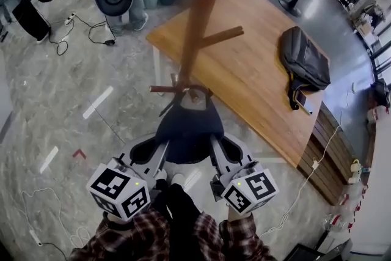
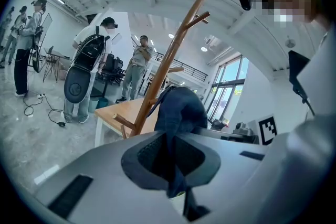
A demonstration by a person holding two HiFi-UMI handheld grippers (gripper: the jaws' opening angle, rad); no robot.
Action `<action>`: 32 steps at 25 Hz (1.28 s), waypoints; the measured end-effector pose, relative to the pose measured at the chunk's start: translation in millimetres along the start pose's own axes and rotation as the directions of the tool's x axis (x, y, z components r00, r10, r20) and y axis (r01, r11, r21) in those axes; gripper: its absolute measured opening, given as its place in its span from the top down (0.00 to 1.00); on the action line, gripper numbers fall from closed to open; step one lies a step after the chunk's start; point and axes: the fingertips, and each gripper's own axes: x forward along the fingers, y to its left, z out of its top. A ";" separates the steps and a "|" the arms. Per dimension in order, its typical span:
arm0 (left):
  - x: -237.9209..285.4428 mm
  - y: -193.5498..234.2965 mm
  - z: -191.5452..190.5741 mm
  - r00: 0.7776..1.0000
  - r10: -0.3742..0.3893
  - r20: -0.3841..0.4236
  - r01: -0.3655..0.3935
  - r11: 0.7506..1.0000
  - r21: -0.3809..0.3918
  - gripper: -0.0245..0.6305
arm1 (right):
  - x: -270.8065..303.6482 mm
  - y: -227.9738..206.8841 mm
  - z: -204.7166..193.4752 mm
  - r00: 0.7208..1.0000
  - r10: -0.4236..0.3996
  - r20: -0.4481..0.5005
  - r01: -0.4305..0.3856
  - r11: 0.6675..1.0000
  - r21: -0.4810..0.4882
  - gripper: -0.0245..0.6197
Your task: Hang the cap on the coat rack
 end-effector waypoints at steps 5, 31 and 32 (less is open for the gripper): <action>19.9 17.2 -12.4 1.000 0.022 -0.012 -0.022 1.000 -0.003 0.93 | 19.6 -17.7 -17.2 0.999 0.002 -0.033 -0.003 1.000 -0.028 0.93; 95.5 89.9 -38.8 0.995 0.093 0.021 -0.091 0.992 -0.091 0.92 | 106.8 -77.1 -61.1 0.996 0.003 -0.090 -0.003 1.000 -0.002 0.93; 94.7 89.0 -38.5 0.996 0.092 0.019 -0.090 0.992 -0.093 0.92 | 105.3 -76.9 -60.4 0.996 0.007 -0.090 -0.007 1.000 0.008 0.93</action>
